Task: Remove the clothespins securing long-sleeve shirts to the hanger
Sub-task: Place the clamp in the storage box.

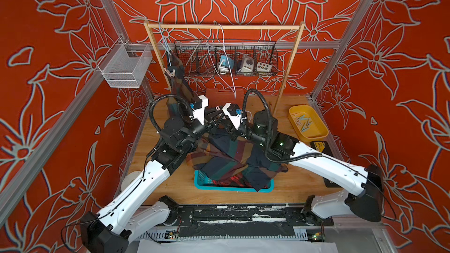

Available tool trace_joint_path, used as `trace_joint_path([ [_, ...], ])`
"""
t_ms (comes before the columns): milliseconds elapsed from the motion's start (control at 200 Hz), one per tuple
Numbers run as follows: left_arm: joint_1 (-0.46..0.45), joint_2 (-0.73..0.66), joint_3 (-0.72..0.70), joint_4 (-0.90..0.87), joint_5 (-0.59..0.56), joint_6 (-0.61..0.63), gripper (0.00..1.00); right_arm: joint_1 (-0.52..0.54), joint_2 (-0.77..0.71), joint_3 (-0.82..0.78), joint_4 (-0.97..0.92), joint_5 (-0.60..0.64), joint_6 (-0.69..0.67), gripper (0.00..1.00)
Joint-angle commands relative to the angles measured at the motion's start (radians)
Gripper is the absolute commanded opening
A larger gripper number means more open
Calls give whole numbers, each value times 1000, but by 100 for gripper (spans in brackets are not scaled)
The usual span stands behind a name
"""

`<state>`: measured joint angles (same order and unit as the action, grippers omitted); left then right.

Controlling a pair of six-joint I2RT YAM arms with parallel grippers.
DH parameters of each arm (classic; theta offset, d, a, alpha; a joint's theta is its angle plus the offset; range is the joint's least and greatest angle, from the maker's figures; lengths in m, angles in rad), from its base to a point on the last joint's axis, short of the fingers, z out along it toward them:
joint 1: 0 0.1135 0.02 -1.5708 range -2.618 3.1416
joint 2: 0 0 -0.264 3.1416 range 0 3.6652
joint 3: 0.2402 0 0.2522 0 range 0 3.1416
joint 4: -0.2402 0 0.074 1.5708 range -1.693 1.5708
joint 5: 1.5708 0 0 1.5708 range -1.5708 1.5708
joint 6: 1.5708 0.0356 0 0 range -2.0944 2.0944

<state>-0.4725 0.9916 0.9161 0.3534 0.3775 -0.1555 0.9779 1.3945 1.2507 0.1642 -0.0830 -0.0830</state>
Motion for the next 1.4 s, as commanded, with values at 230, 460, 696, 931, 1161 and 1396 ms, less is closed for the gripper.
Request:
trace_joint_path([
  [230,-6,23,11,9,45,19,2,-5,-22,26,28,16,-26,0],
  [460,-6,24,48,-24,35,51,45,-5,-68,-40,16,31,-26,0],
  [696,-5,13,55,-25,27,53,74,-14,-142,-122,-19,71,12,0],
  [931,-5,-43,53,-24,16,62,86,-165,-337,-299,-130,44,166,0],
  [1161,-5,-86,8,-18,-13,64,88,-487,-550,-416,-331,-31,294,0],
  [1396,-4,-103,-19,-13,-30,43,88,-881,-458,-459,-292,-280,492,0],
])
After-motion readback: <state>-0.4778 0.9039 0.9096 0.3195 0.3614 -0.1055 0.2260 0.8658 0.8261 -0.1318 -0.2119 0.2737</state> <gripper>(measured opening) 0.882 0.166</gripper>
